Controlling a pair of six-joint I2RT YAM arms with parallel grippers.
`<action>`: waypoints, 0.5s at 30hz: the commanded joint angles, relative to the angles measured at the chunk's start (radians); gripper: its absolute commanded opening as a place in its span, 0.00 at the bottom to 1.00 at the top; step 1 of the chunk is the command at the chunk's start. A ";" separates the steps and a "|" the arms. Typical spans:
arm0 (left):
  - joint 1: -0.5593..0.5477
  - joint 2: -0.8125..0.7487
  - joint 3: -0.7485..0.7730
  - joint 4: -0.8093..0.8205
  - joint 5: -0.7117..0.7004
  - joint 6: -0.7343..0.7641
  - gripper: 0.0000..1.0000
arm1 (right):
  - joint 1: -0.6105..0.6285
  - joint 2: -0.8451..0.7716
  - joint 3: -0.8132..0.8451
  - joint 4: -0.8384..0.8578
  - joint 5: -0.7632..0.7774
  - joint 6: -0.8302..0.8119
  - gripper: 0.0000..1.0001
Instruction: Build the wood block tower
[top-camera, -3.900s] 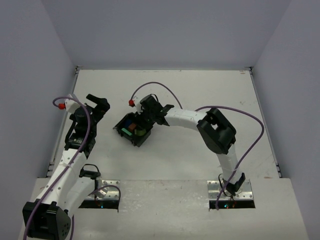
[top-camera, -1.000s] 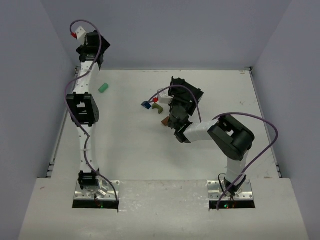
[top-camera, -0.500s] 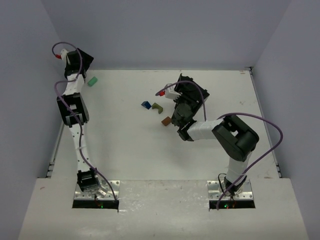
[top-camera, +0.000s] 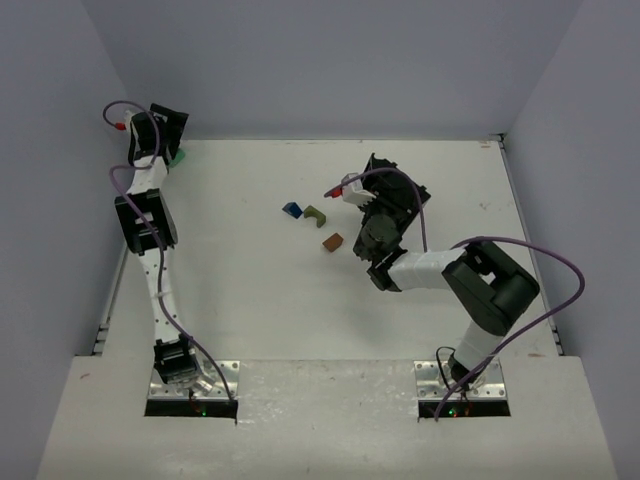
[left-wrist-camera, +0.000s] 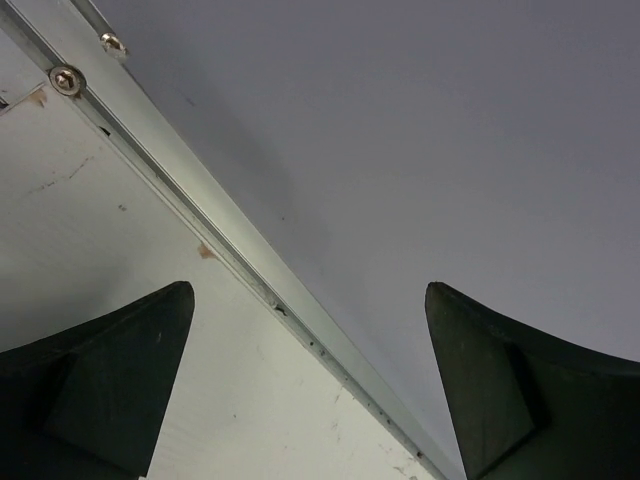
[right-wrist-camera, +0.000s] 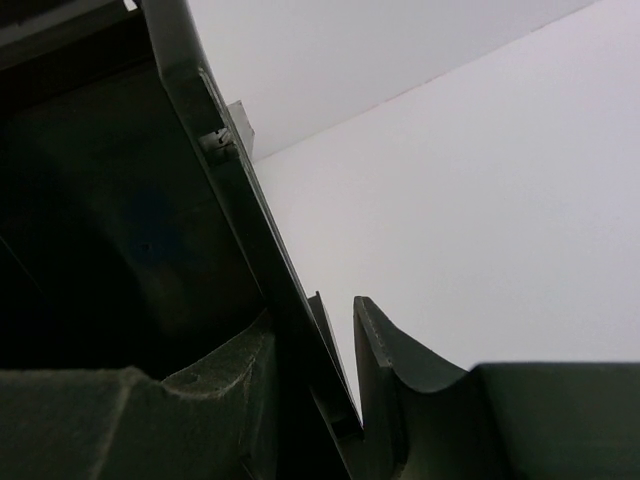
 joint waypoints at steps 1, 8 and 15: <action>0.013 -0.067 0.011 -0.118 -0.013 -0.090 1.00 | -0.009 -0.095 -0.027 0.258 0.006 0.048 0.33; -0.004 -0.143 -0.129 -0.149 0.032 -0.067 1.00 | -0.009 -0.178 -0.074 0.243 0.001 0.101 0.34; -0.117 -0.334 -0.249 -0.175 0.076 0.155 1.00 | -0.009 -0.167 -0.066 0.208 0.002 0.145 0.36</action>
